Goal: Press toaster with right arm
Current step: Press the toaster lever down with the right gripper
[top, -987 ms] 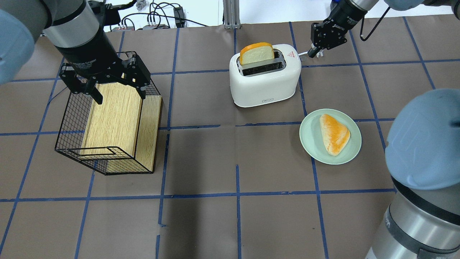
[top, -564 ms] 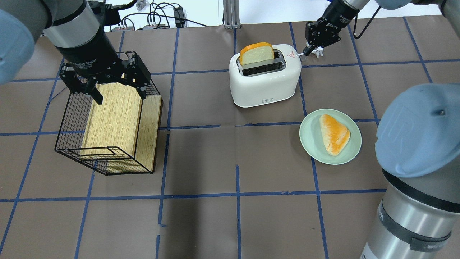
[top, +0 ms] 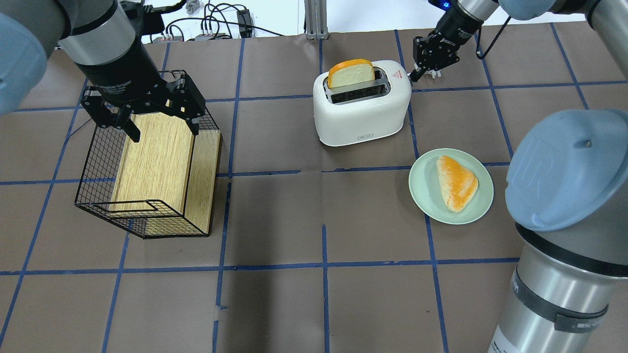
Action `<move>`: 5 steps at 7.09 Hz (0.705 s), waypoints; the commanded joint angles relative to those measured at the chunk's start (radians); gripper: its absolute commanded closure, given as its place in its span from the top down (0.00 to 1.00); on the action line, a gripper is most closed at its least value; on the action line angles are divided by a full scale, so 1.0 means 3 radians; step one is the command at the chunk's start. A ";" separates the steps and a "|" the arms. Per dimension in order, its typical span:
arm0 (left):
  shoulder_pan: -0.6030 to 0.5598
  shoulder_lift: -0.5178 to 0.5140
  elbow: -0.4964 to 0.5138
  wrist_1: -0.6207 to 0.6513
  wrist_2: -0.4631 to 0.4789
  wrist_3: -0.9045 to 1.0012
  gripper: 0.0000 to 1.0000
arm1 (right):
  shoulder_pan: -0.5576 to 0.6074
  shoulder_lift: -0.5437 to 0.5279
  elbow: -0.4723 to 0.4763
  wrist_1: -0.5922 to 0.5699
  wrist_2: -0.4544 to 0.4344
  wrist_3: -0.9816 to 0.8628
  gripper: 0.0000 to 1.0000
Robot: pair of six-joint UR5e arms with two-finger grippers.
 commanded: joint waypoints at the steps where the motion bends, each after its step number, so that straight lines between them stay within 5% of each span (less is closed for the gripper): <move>1: 0.0000 0.0000 -0.0001 0.0002 0.0000 0.0000 1.00 | -0.0013 0.0038 0.0004 -0.0001 0.0000 -0.0032 0.07; 5: 0.0000 0.0000 -0.0001 0.0002 0.0000 0.0000 1.00 | -0.0019 0.0125 0.0004 -0.0051 0.0000 -0.0063 0.07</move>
